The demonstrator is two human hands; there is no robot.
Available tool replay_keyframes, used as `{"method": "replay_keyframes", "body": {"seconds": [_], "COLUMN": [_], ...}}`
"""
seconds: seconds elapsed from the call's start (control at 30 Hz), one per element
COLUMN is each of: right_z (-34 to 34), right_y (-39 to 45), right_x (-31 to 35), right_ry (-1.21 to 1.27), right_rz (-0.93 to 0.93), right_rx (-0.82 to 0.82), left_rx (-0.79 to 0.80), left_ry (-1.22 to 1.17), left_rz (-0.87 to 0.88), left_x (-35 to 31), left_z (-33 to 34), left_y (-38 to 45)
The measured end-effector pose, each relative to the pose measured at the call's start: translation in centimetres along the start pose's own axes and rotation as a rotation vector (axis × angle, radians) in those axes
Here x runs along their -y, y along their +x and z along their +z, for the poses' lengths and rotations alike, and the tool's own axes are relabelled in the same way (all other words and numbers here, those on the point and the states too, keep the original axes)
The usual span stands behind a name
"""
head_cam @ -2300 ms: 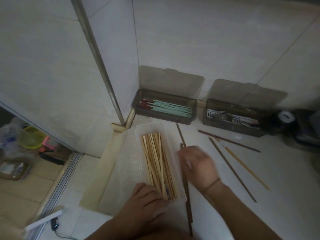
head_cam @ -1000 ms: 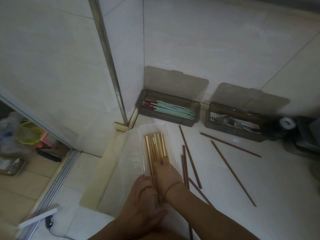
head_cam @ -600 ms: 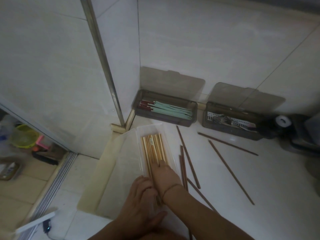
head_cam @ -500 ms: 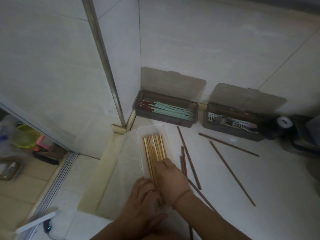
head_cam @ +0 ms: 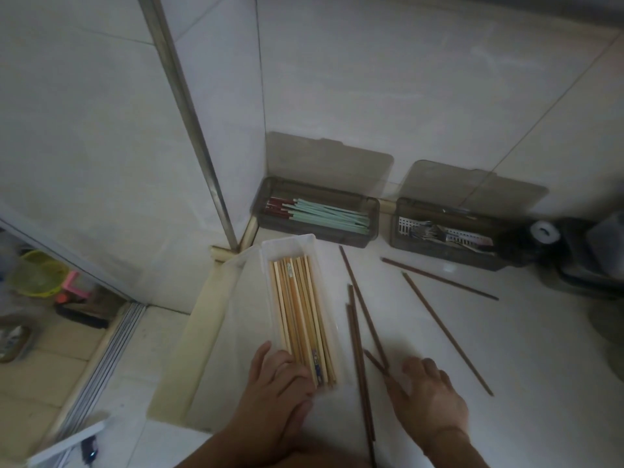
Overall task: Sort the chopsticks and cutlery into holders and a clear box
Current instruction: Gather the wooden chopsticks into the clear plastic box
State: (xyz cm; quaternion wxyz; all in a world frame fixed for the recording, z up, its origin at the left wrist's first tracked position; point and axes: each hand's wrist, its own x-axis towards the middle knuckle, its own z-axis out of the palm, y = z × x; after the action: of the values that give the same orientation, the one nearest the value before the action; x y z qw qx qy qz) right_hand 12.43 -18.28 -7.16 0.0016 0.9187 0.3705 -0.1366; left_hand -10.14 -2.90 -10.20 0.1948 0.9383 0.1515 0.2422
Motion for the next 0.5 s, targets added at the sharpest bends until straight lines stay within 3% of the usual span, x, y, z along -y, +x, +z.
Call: {"method": "replay_keyframes", "body": {"seconds": [0.17, 0.27, 0.37, 0.5], "right_z": [1.9, 0.5, -3.7, -10.1], "right_y": [-1.4, -0.7, 0.8, 2.4], "right_x": [-1.9, -1.4, 1.1, 7.0], "right_ry": [-0.065, -0.024, 0.167, 0.655], "right_rz": [-0.134, -0.183, -0.156, -0.285], "right_rx": [-0.046, -0.155, -0.332, -0.498], "left_rx": [-0.021, -0.059, -0.132, -0.223], "left_ry": [-0.028, -0.121, -0.241, -0.353], "left_rz": [-0.020, -0.072, -0.093, -0.091], "left_x": [-0.1, -0.3, -0.4, -0.5], "left_z": [0.1, 0.1, 0.3, 0.5], "left_y": [0.0, 0.1, -0.2, -0.5]}}
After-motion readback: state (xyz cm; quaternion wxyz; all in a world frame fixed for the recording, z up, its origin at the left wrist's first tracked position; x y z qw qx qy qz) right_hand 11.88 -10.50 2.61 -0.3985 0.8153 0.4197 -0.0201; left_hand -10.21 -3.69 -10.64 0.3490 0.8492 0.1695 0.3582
